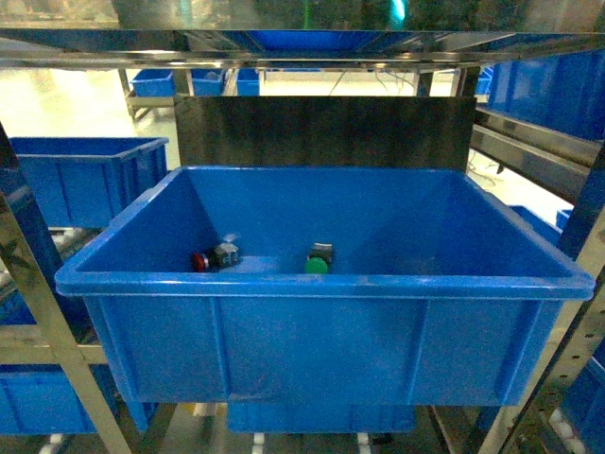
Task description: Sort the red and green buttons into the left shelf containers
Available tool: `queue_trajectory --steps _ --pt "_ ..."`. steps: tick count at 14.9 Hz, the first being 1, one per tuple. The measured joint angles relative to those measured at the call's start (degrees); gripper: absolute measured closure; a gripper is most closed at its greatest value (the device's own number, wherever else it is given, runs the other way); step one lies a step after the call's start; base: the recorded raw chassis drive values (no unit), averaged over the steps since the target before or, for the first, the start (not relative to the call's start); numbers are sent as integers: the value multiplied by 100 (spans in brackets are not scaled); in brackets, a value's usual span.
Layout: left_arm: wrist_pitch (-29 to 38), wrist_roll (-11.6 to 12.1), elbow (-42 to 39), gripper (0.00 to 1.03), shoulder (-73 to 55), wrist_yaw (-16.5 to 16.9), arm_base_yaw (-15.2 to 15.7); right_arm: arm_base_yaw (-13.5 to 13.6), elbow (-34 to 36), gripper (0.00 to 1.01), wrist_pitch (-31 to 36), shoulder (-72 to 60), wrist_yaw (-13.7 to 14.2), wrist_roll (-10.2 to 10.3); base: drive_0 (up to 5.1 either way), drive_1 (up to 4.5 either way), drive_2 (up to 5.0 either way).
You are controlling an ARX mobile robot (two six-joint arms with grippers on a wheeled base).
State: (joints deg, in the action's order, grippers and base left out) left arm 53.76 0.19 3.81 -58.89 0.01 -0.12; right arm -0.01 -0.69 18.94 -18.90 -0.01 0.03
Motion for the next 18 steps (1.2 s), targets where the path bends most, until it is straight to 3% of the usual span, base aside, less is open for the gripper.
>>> queue_trajectory --steps 8,9,18 --pt "-2059 0 -297 101 2496 -2 0 0 -2 99 -1019 979 0 0 0 0 0" --pt "-2315 0 -297 101 2758 -4 0 0 -4 99 -1910 1598 -2 -2 0 0 0" --pt "-3899 0 -299 101 4415 -2 0 0 -4 99 -1912 1864 -2 -2 0 0 0"
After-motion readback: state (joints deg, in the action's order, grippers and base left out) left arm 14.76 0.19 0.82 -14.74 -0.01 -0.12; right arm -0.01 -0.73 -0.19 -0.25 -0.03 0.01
